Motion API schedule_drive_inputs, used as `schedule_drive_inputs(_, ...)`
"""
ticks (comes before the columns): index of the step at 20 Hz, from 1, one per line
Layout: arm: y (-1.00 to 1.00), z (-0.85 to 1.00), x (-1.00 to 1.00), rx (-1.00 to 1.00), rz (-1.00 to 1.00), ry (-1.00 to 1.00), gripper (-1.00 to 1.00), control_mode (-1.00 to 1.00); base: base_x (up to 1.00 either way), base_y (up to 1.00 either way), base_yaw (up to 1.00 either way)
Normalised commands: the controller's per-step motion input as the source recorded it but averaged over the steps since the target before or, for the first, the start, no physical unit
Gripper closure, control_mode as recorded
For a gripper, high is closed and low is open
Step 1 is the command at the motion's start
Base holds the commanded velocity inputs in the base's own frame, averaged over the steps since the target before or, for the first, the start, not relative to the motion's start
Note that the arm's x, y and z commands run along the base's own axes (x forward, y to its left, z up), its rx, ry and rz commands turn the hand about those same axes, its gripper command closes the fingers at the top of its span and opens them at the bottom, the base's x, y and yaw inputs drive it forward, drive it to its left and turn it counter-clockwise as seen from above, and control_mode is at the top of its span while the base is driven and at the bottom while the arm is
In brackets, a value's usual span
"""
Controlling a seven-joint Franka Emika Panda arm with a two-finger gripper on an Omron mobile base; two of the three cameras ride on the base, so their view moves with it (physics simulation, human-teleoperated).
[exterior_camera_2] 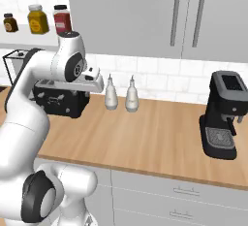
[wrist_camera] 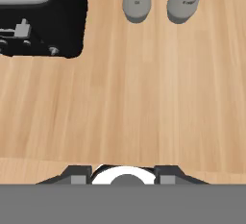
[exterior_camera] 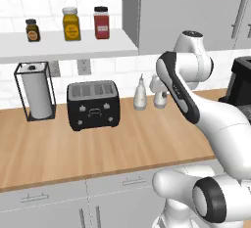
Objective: Take a straw from the drawer in front and place it inside the glass cup on the dining counter.
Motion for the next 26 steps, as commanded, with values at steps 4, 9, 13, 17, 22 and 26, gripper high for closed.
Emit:
schedule_drive_inputs(4, 0.0, 0.0, 0.0, 0.0, 0.0, 0.0, -1.0, 1.0, -0.25, 0.0, 0.0)
schedule_drive_inputs(9, 0.0, 0.0, 0.0, 0.0, 0.0, 0.0, -1.0, 1.0, -0.97, -0.08, 0.01)
schedule_drive_inputs(13, 0.0, 0.0, 0.0, 0.0, 0.0, 0.0, -1.0, 1.0, -0.21, -0.47, 0.27)
schedule_drive_inputs(17, 0.0, 0.0, 0.0, 0.0, 0.0, 0.0, -1.0, 1.0, 0.03, -0.74, 0.61)
schedule_drive_inputs(22, 0.0, 0.0, 0.0, 0.0, 0.0, 0.0, -1.0, 1.0, 0.04, -0.6, 0.69)
schedule_drive_inputs(26, 0.0, 0.0, 0.0, 0.0, 0.0, 0.0, -1.0, 1.0, 0.0, -0.66, 0.69)
